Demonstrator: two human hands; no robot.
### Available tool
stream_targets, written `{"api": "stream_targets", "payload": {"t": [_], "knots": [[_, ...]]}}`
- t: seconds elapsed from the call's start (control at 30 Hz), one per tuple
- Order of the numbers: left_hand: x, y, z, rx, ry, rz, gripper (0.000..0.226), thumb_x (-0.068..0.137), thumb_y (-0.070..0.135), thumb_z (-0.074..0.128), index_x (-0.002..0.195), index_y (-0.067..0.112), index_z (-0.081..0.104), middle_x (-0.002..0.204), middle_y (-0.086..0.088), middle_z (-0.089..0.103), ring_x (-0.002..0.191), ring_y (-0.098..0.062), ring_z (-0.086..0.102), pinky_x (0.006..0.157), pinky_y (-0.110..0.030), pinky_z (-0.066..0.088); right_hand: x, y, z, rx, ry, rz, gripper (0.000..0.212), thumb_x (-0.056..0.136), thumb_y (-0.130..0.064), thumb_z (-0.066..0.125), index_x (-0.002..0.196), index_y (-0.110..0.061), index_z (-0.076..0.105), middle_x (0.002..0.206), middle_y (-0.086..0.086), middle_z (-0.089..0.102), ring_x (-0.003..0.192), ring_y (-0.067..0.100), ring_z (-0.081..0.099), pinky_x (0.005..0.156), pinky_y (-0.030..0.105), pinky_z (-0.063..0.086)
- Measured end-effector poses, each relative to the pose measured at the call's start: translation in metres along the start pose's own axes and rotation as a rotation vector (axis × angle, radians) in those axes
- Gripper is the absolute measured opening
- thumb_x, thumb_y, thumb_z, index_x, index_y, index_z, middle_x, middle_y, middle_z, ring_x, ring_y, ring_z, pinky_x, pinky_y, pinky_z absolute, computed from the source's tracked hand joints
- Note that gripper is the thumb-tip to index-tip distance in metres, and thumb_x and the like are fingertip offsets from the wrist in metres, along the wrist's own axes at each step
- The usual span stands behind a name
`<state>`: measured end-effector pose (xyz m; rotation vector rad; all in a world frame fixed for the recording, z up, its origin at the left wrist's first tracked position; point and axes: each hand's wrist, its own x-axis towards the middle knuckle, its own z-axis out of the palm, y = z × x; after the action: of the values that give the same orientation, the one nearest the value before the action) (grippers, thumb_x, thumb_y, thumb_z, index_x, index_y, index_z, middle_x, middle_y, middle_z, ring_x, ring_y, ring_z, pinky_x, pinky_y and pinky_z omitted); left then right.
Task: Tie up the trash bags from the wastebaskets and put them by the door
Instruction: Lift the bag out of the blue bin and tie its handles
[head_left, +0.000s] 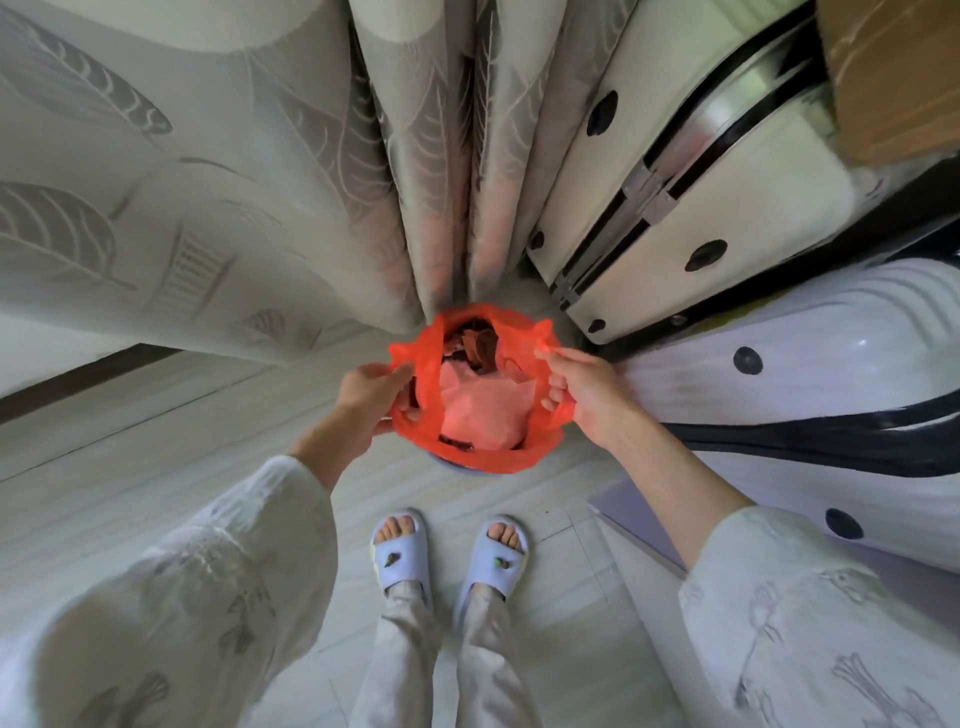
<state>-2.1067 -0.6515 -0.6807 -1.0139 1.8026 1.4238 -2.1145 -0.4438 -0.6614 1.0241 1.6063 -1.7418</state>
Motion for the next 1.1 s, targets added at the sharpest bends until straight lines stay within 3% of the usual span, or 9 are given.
{"api": "stream_targets", "payload": {"t": [0.17,0.3,0.4,0.47,0.6,0.67,0.83,0.93,1.1], "knots": [[0.044,0.003,-0.012,0.047,0.068,-0.009,0.014,0.091,0.021,0.042,0.094,0.012,0.052,0.037,-0.001,0.053,0.029,-0.008,0.054,0.058,-0.026,0.047,0.04,-0.003,0.005,-0.015,0.02,-0.014,0.019,0.096,-0.009,0.043,0.102,-0.015,0.06,0.059,0.002,0.04,0.044,0.01,0.039,0.05,0.024,0.035],[0.072,0.009,-0.016,-0.057,0.069,-0.055,0.021,0.092,0.017,0.033,0.087,0.009,0.052,0.033,0.001,0.056,0.032,-0.01,0.057,0.051,-0.024,0.051,0.072,-0.008,0.011,-0.042,0.035,0.028,0.032,0.094,-0.004,0.038,0.118,-0.008,0.059,0.061,0.004,0.048,0.041,0.009,0.042,0.047,0.021,0.036],[0.097,0.013,-0.019,-0.015,0.126,-0.111,0.024,0.092,0.017,0.032,0.088,0.005,0.052,0.05,-0.009,0.059,0.033,-0.014,0.058,0.04,-0.02,0.047,0.094,-0.011,0.022,-0.099,0.056,0.049,0.035,0.09,-0.002,0.042,0.122,-0.008,0.055,0.067,0.005,0.054,0.04,0.01,0.041,0.041,0.018,0.034],[0.117,0.01,-0.022,0.279,0.239,-0.065,0.031,0.09,0.02,0.037,0.093,-0.002,0.059,0.068,-0.014,0.059,0.058,-0.027,0.066,0.052,-0.027,0.048,0.116,-0.01,0.031,-0.163,0.123,0.0,0.04,0.087,-0.001,0.048,0.126,-0.014,0.049,0.078,0.008,0.058,0.039,0.009,0.046,0.039,0.018,0.036],[0.152,-0.005,-0.018,0.726,0.376,0.119,0.039,0.089,0.03,0.04,0.109,0.0,0.054,0.117,-0.024,0.054,0.114,-0.039,0.049,0.09,-0.042,0.043,0.156,0.003,0.041,-1.006,0.302,-0.333,0.037,0.089,-0.014,0.047,0.125,-0.009,0.05,0.104,0.016,0.061,0.1,0.034,0.062,0.08,0.035,0.046],[0.168,-0.009,-0.008,0.664,0.319,0.202,0.036,0.089,0.026,0.043,0.11,-0.002,0.052,0.12,-0.025,0.053,0.117,-0.039,0.046,0.092,-0.041,0.04,0.167,0.009,0.045,-1.338,0.337,-0.463,0.034,0.092,-0.028,0.049,0.119,-0.008,0.055,0.115,0.017,0.063,0.109,0.035,0.058,0.085,0.036,0.046],[0.205,-0.012,0.02,0.395,0.162,0.075,0.045,0.087,0.037,0.05,0.116,0.003,0.046,0.118,-0.02,0.057,0.102,-0.033,0.054,0.073,-0.029,0.034,0.214,0.026,0.054,-1.642,0.206,-0.549,0.05,0.086,-0.047,0.054,0.122,-0.012,0.057,0.134,0.008,0.051,0.129,0.03,0.039,0.106,0.042,0.032],[0.22,-0.014,0.035,0.421,0.067,0.134,0.052,0.085,0.049,0.052,0.121,0.011,0.051,0.119,-0.014,0.06,0.104,-0.03,0.056,0.078,-0.028,0.04,0.237,0.032,0.054,-1.594,0.208,-0.533,0.038,0.089,-0.031,0.054,0.12,-0.01,0.057,0.132,0.011,0.053,0.127,0.03,0.043,0.102,0.039,0.035],[0.228,-0.009,0.052,0.41,0.082,0.218,0.027,0.082,0.038,0.06,0.092,0.015,0.071,0.1,-0.014,0.07,0.095,-0.029,0.063,0.08,-0.03,0.047,0.256,0.019,0.052,-1.255,0.238,-0.43,0.022,0.089,-0.018,0.047,0.103,-0.008,0.06,0.113,0.018,0.064,0.108,0.034,0.059,0.088,0.035,0.045]]}}
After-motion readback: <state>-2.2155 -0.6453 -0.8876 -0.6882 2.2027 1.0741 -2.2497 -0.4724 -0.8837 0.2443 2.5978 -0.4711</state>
